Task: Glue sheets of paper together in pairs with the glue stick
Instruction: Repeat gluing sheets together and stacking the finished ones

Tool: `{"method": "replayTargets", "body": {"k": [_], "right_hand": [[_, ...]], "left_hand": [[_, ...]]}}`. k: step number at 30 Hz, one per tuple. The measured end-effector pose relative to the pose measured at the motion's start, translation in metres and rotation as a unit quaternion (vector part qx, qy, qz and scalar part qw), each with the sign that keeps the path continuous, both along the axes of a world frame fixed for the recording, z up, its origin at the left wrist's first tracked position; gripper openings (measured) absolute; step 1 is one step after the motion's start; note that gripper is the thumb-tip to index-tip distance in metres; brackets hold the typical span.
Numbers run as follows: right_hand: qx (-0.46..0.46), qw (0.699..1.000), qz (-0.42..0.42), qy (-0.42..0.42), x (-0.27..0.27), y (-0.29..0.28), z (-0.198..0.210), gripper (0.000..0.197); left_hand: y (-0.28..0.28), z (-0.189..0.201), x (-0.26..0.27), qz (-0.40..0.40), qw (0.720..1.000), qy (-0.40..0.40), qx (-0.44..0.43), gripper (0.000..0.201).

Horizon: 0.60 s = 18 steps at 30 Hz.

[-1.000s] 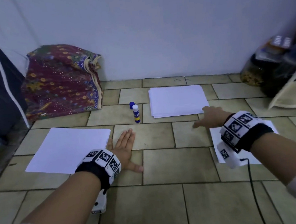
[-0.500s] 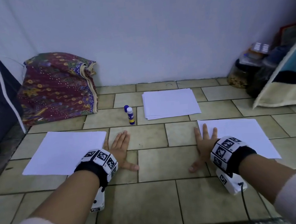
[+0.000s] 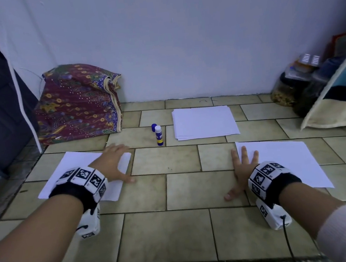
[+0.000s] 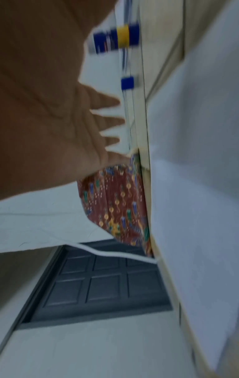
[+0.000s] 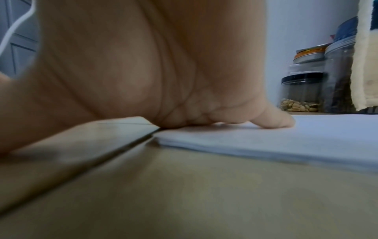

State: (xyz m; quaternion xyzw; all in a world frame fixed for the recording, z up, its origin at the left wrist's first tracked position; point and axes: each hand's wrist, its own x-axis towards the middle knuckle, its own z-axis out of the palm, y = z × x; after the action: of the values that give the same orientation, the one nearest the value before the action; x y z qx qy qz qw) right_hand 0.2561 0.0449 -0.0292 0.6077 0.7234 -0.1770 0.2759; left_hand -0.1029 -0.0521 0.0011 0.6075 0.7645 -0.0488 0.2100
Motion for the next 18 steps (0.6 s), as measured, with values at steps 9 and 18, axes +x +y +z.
{"method": "replayTargets", "body": {"k": [9, 18], "right_hand": [[0.007, 1.000, 0.003, -0.010, 0.000, 0.000, -0.001, 0.157], [0.000, 1.000, 0.004, -0.018, -0.001, 0.000, 0.002, 0.156]], "left_hand": [[-0.022, -0.005, -0.020, 0.055, 0.986, 0.102, -0.123, 0.113], [-0.027, -0.006, -0.031, 0.107, 0.992, 0.012, -0.070, 0.097]]}}
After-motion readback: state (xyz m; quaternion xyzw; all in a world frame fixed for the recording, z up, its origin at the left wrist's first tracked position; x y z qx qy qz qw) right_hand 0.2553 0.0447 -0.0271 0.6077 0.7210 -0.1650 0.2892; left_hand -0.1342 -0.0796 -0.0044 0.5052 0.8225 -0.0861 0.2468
